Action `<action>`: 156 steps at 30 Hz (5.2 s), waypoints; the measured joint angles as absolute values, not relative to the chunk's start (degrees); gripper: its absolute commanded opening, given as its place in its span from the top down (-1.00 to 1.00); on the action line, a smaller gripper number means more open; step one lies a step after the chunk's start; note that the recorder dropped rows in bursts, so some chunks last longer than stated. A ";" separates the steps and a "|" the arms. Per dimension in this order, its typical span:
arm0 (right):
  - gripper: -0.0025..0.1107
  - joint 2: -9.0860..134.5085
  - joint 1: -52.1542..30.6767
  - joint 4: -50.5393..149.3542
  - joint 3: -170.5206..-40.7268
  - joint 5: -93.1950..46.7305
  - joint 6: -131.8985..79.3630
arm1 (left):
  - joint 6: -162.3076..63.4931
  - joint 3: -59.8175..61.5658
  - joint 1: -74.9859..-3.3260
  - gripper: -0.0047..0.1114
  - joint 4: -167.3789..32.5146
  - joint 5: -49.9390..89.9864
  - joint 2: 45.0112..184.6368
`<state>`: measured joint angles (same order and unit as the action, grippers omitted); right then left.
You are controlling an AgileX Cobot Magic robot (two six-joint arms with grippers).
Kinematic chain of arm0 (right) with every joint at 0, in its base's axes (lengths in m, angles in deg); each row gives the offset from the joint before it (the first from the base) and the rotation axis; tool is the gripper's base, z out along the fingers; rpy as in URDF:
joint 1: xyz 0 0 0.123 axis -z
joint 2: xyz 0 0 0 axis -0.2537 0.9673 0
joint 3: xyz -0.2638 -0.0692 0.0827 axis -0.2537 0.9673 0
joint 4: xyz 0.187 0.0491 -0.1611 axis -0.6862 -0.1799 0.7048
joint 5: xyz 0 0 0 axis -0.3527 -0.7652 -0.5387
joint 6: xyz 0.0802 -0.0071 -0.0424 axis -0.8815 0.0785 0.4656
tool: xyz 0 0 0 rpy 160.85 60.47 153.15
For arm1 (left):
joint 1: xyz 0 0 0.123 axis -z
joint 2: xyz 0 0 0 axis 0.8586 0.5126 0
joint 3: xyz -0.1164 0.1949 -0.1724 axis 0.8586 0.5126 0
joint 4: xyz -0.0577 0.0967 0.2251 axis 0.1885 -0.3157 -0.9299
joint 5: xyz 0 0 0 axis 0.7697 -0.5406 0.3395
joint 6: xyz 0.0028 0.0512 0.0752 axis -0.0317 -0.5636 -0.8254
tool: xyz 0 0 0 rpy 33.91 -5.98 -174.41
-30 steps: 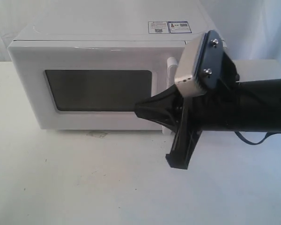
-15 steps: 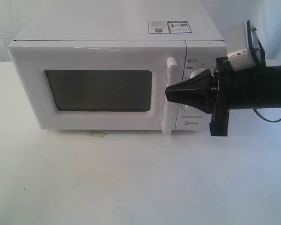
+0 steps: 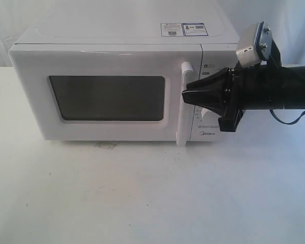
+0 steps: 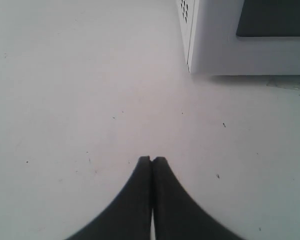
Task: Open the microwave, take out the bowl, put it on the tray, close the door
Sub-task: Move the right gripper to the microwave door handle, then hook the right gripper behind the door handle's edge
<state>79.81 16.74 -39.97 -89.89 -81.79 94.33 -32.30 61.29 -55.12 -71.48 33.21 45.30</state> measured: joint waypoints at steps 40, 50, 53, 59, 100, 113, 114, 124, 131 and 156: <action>0.09 85.90 13.32 -45.08 -92.13 -78.35 93.97 | -32.30 61.29 -55.12 0.92 -71.48 33.21 45.30; 0.45 85.90 13.09 -45.50 -92.13 -77.74 93.86 | -32.30 61.29 -55.12 0.92 -71.48 33.21 45.30; 0.09 85.90 13.09 -45.50 -92.25 -77.74 93.85 | -32.30 61.29 -55.12 0.92 -71.48 33.21 45.30; 0.01 85.90 13.09 -44.81 -92.71 -77.85 92.89 | -32.30 61.29 -55.12 0.92 -71.48 33.21 45.30; 0.14 83.26 12.25 -41.71 -94.61 -74.34 84.81 | -32.30 61.29 -55.12 0.92 -71.48 33.21 45.30; 0.96 81.99 8.79 -40.36 -95.83 -66.40 77.91 | -32.30 61.29 -55.12 0.92 -71.48 33.21 45.30; 0.96 81.99 8.79 -40.36 -95.83 -66.27 77.77 | -32.30 61.29 -55.12 0.92 -71.48 33.21 45.30; 0.85 81.66 8.04 -40.97 -95.83 -62.63 75.58 | -32.30 61.29 -55.12 0.92 -71.48 33.21 45.30; 0.10 81.53 7.78 -42.80 -95.83 -61.66 71.94 | -32.30 61.29 -55.12 0.92 -71.48 33.21 45.30; 0.96 82.02 6.20 -45.43 -96.06 -57.41 69.16 | -32.30 61.29 -55.16 0.92 -71.48 33.21 45.30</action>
<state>82.02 6.20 -45.43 -96.06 -57.41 69.16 -32.30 61.29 -55.16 -71.48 33.21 45.30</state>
